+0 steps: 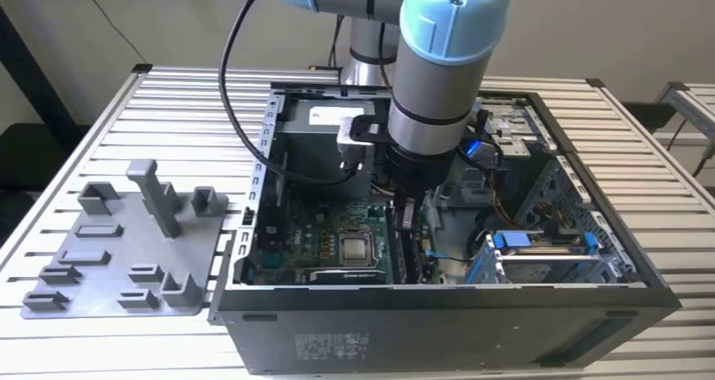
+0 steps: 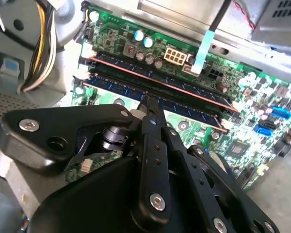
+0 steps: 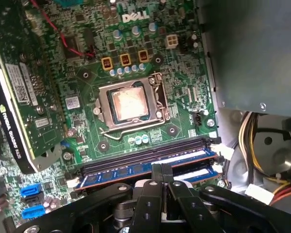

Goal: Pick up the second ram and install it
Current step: 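Press down the second ram until it locks into place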

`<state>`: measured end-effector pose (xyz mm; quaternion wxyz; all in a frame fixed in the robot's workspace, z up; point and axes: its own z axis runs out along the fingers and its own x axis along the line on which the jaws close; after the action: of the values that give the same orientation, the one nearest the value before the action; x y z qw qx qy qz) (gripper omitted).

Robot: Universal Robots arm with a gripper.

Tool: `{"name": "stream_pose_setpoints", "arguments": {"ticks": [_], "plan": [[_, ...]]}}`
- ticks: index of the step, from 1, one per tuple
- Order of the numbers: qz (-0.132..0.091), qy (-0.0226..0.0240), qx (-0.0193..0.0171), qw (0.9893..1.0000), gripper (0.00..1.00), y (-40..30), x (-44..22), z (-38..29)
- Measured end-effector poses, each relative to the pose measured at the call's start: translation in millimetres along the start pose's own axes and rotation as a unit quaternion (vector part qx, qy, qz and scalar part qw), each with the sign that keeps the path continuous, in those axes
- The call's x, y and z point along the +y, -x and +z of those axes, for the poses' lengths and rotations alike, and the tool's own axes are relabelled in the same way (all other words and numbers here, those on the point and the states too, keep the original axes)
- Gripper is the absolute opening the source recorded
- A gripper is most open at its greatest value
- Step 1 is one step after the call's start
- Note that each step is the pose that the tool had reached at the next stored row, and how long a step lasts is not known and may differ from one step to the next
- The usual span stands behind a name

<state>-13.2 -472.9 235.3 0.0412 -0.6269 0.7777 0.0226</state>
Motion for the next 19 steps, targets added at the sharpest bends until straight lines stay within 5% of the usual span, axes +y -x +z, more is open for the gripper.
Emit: {"name": "stream_pose_setpoints", "arguments": {"ticks": [9,19], "plan": [[-0.06,-0.0026,-0.0027,0.9982,0.11,-1.1,0.6,0.8],[-0.064,-0.0021,-0.0012,0.998,0.11,-4.3,-0.3,4.4]]}}
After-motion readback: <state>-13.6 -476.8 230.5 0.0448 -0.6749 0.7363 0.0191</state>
